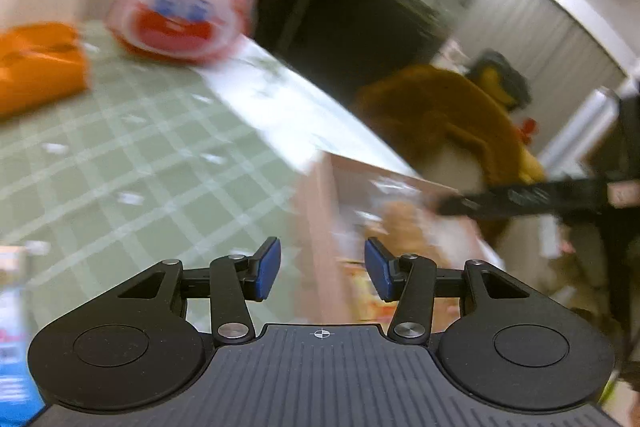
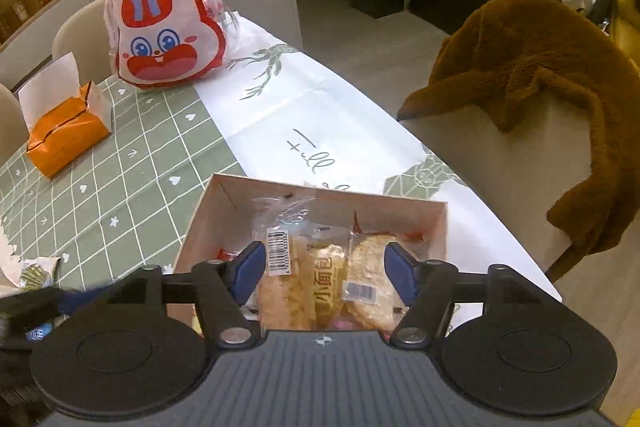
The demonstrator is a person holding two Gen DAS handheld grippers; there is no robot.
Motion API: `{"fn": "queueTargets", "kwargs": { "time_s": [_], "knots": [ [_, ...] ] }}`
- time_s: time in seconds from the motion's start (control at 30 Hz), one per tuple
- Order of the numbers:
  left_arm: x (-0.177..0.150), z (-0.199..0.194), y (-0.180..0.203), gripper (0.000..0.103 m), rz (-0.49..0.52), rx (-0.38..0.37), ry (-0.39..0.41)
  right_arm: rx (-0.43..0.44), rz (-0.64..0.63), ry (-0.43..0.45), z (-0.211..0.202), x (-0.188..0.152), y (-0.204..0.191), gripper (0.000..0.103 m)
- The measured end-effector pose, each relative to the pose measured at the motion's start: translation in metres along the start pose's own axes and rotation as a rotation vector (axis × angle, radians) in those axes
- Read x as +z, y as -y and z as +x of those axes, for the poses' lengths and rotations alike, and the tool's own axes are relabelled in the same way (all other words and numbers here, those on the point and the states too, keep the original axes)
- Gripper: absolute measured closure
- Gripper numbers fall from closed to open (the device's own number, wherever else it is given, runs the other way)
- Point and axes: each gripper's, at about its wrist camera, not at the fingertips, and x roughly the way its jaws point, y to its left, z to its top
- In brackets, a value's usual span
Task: Organize snacks
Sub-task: 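Drop the breadstick and panda packet into the pink box with both grippers, then grasp the blue seaweed packet with the left gripper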
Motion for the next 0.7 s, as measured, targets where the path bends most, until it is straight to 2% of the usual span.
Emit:
{"fn": "queueTargets", "kwargs": {
  "time_s": [0.13, 0.23, 0.37, 0.5, 0.6, 0.7],
  "knots": [
    [-0.006, -0.032, -0.046, 0.05, -0.046, 0.211, 0.054, -0.016, -0.039, 0.036, -0.022, -0.03, 0.001, 0.031],
    [-0.01, -0.057, -0.093, 0.051, -0.12, 0.379, 0.071, -0.038, -0.061, 0.082, -0.04, -0.062, 0.004, 0.029],
    [-0.022, -0.089, -0.141, 0.051, -0.231, 0.551, 0.089, -0.018, -0.004, 0.106, -0.055, -0.103, 0.018, 0.028],
    [-0.03, -0.084, -0.16, 0.051, -0.269, 0.54, 0.032, 0.012, 0.063, 0.074, -0.055, -0.131, 0.027, 0.028],
    [-0.042, -0.078, -0.151, 0.05, -0.231, 0.511, -0.023, 0.015, 0.072, 0.066, -0.056, -0.145, 0.026, 0.028],
    [-0.051, -0.071, -0.121, 0.05, -0.132, 0.453, -0.047, 0.032, 0.071, 0.056, -0.057, -0.155, 0.023, 0.025]
  ]
}}
